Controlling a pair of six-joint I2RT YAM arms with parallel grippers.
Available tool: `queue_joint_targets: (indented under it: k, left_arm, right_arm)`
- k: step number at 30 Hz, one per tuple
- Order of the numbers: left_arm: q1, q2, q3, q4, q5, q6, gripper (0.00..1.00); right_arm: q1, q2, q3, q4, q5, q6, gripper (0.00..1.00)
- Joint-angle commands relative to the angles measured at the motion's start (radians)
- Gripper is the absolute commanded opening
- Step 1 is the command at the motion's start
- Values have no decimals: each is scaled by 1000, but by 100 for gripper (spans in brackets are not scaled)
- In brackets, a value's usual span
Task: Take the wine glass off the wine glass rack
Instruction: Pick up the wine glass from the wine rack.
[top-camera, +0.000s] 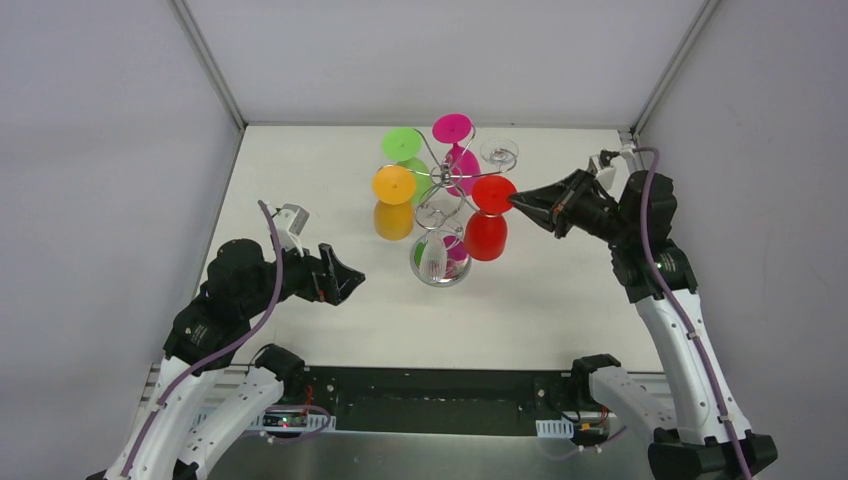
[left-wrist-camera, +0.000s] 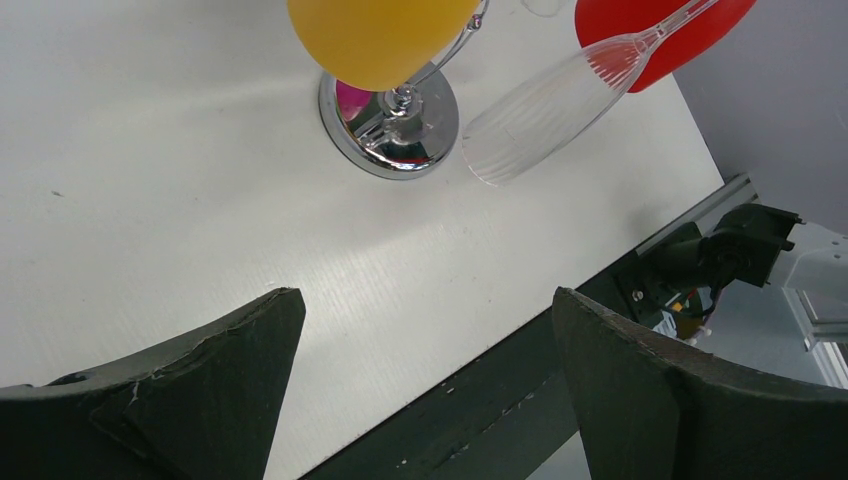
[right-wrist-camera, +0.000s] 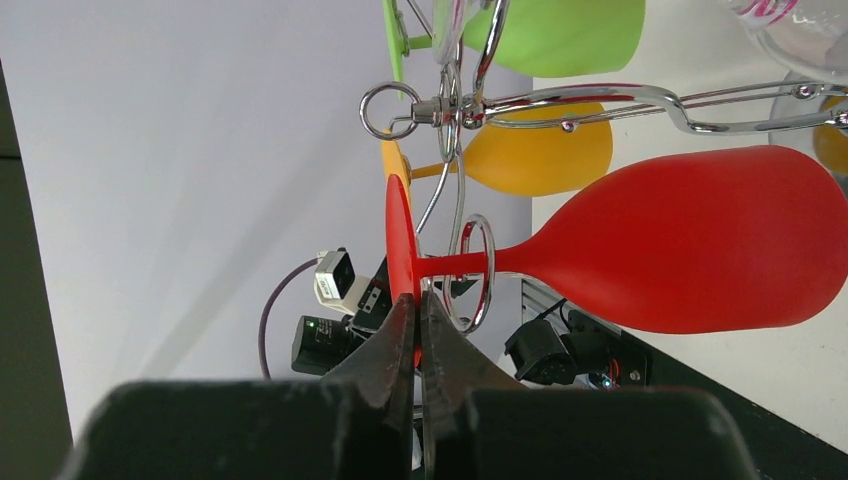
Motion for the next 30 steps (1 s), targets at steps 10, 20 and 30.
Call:
queue_joint_targets:
  k: [10,20,30]
  left_arm:
    - [7,-7,-2,31,-19,-9,99]
    - [7,-1,-2,31,-16,-15,100]
    - [7,-4,-10,31,-18,-15,100]
  right_arm:
    - [6,-77,-12,-32,-24,5,0]
    - [10,-77,-32,15,-22,51,0]
    - [50,-28,-35,85,26,90,0]
